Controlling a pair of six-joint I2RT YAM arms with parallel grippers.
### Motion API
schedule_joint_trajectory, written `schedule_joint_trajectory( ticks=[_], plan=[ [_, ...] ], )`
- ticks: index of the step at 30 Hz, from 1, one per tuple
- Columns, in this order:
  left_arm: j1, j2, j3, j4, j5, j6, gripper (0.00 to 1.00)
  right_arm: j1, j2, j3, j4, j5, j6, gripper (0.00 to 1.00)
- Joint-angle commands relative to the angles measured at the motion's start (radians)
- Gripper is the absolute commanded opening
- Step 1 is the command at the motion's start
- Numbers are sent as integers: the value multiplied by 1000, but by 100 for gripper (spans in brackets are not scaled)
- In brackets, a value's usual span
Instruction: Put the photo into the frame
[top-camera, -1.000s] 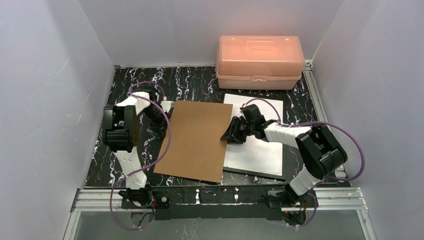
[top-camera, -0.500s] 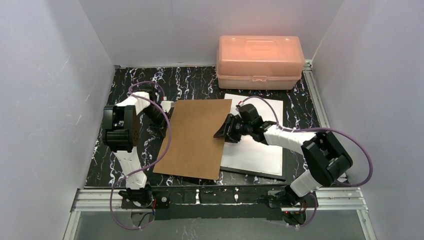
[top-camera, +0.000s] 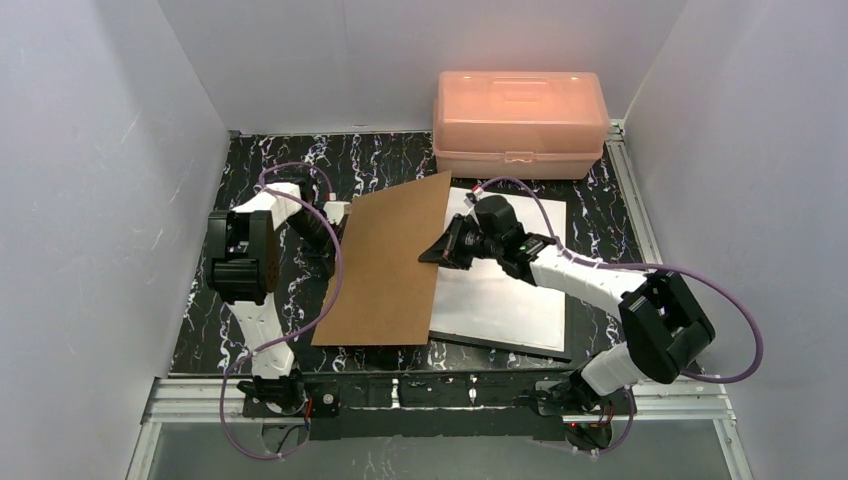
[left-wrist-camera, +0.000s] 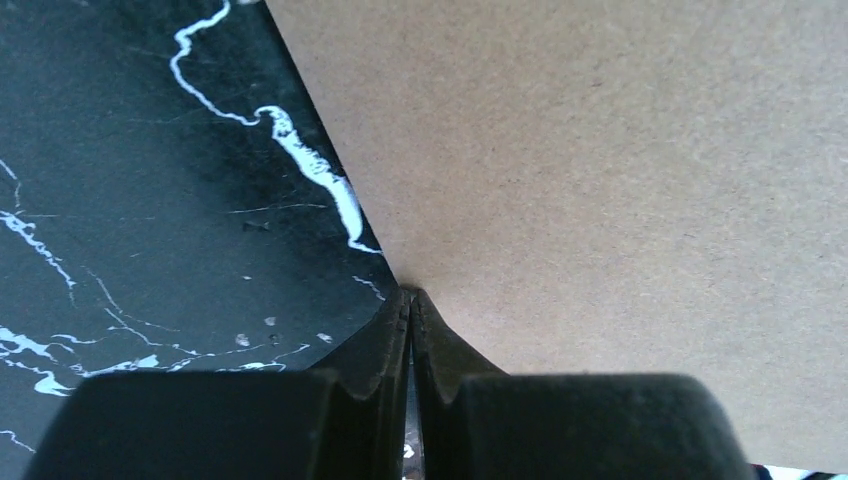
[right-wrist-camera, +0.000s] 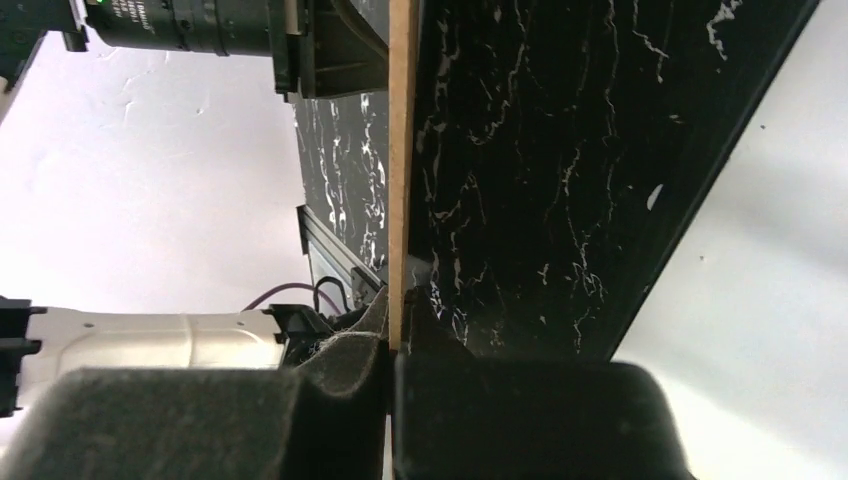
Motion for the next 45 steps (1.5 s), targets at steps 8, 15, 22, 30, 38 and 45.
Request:
schedule_joint_trajectory(
  ticks=[8,15,22,30,38,45],
  plan=[
    [-17,-113,223,-184,185,-54,28,-237,-182,380,-515,-32,-296,1],
    [-78,-88,301,-177,238,-117,32,-373,-270,592,-769,4,-409,1],
    [-246,-20,364,-90,240,-201,36,-405,-287,855,-934,138,-474,1],
    [-395,146,448,44,235,-334,38,-406,-341,997,-1104,279,-508,1],
    [-449,225,462,154,223,-467,37,-405,-340,1044,-1167,371,-512,1],
    [-477,265,467,187,230,-499,37,-406,-331,1057,-1184,377,-513,1]
  ],
)
